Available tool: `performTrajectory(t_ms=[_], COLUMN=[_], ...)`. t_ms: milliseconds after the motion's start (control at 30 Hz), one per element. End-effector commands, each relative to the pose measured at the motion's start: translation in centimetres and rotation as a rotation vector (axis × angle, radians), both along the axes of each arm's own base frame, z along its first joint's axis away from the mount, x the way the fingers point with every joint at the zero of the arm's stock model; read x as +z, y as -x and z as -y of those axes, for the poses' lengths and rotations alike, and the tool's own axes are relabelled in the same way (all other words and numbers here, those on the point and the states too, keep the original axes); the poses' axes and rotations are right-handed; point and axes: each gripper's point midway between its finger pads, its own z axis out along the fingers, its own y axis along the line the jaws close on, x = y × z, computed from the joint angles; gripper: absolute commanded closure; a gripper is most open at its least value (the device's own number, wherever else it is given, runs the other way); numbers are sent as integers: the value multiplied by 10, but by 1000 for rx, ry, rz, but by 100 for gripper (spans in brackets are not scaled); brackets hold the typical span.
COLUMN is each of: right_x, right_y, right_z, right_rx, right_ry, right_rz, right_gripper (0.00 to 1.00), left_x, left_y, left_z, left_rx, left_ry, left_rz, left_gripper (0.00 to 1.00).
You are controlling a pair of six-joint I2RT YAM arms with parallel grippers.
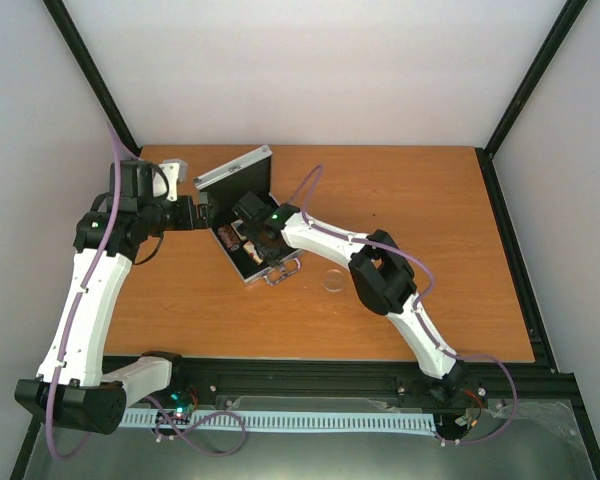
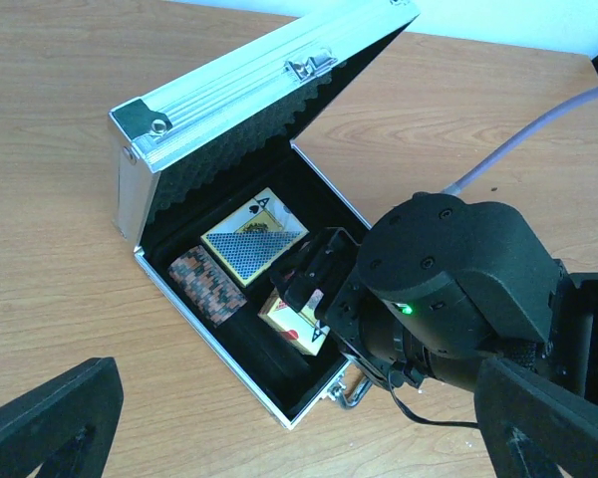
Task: Pack up texas hold em set
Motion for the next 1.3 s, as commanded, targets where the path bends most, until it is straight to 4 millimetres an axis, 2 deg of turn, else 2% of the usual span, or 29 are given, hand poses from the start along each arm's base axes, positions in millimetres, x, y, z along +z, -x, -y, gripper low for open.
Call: performTrajectory(t_ms=[0,267,433,533,767,900,1033,1133,1267], right_x=[14,48,58,62,50,44,23,31,40], right_y=[7,7,17,13,-13,-32,-41,-48,-62], right_z=[7,20,34,35,39,29,21,8,18], right_rx=[15,101,224,338,494,587,685,751,743], right_ry=[45,110,194,256,358,318,243,214,307], right_rz=[15,92,106,162,195,235,204,261,322], right_gripper=[7,6,5,6,9,13,14,14,14], left_x=[9,10,10,9,5,2,-1,-1,-2], left_y=[5,5,4,4,3,3,2,1,-1], left_z=[0,0,0,1,1,-1,-2,-4,-5], left_rx=[1,-1,0,-1,-1,5,11,17,21], left_ry=[8,6,7,9,7,-3,-10,-18,-26], left_rz=[27,30,31,30,18,10,3,3,0], left_gripper=[0,0,0,0,0,0,0,0,0])
